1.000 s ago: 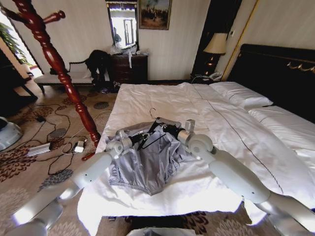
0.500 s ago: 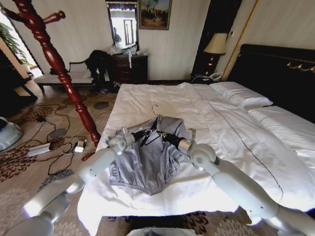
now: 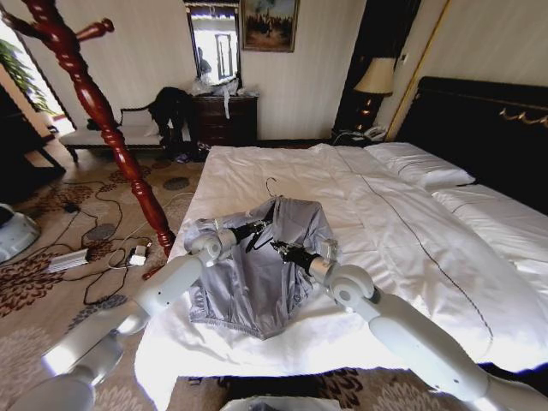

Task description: Pick up the clothes from the bed and hang them on the clothes hanger.

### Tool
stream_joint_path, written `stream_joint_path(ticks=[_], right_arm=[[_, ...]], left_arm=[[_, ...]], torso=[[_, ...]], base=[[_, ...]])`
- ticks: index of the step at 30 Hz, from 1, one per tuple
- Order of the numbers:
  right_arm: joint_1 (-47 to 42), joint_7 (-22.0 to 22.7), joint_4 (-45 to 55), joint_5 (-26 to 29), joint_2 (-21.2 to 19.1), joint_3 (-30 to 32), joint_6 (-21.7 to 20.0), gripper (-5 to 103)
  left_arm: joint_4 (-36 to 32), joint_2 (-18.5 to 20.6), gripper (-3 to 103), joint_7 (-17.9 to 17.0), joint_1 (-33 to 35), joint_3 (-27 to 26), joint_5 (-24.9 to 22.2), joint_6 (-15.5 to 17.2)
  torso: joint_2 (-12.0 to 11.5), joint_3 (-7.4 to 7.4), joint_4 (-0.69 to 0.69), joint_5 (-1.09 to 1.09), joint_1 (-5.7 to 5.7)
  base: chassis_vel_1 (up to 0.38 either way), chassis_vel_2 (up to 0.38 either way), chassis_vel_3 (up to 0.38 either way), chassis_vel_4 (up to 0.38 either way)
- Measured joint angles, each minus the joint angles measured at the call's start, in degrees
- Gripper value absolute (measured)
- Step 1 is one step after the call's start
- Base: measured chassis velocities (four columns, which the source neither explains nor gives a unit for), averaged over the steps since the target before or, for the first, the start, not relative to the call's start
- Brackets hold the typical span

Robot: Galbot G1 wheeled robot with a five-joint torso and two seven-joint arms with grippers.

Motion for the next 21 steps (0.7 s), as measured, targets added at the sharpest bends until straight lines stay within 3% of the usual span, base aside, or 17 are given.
stream_joint_path(ticks=[3,6,8,12,14,16,18,20,21], right_arm=[[-0.97,-0.21,0.68,-0.45,-0.45,0.17,0.06,41],[-3.61,-0.35,1.83,-1.56,-1.55,3.12,0.60,58],[-4.10,-0.36,1.83,-2.11,-1.71,3.97,0.86,63],[-5.52,-0.61,-0.71,-6.86,-2.85,7.95,2.57,74],[-4.45,-2.81,-4.68,-15.88,-5.16,8.87,5.75,85],[-3.84,-3.43,-5.60,-18.31,-5.69,8.88,6.57,90],[0.03,-5.55,-9.60,-26.66,-7.05,7.88,9.75,99],[2.08,-6.54,-11.49,-29.90,-7.23,7.01,11.43,99],[4.92,-7.88,-13.94,-34.15,-7.23,5.62,13.46,100]], left_arm=[[0.05,-0.02,16,-0.13,-0.14,-0.08,0.11,-0.08],[-1.19,0.60,16,-0.22,-0.07,-0.24,0.21,-0.18],[-1.55,0.79,16,-0.21,0.01,-0.25,0.22,-0.18],[-3.31,1.98,16,-0.19,0.80,-0.24,0.42,-0.19],[-4.36,2.89,16,-0.14,1.70,-0.23,0.87,-0.23],[-4.62,3.09,16,-0.13,1.89,-0.23,0.94,-0.23],[-5.95,3.88,16,-0.03,2.38,-0.16,1.09,-0.24],[-6.36,4.13,16,0.01,2.50,-0.01,1.16,-0.25],[-6.83,4.37,16,0.02,2.63,0.20,1.30,-0.25]], torso=[[0.00,0.00,0.00,-0.01,0.00],[0.00,0.00,0.01,-0.01,0.00],[0.00,0.00,0.01,-0.01,0.00],[0.00,0.00,0.00,0.01,0.00],[0.00,0.00,0.01,0.00,0.00],[0.00,0.00,0.00,0.00,0.00],[0.00,0.00,-0.01,-0.01,0.00],[0.00,0.00,0.00,-0.01,0.00],[0.00,0.00,0.02,-0.02,0.00]], base=[[0.000,0.000,0.000,0.000],[0.000,0.000,0.000,0.000],[0.000,0.000,0.000,0.000],[0.000,0.000,0.000,0.000],[0.000,0.000,0.000,0.000],[0.000,0.000,0.000,0.000],[0.000,0.000,0.000,0.000],[0.000,0.000,0.000,0.000],[0.000,0.000,0.000,0.000]])
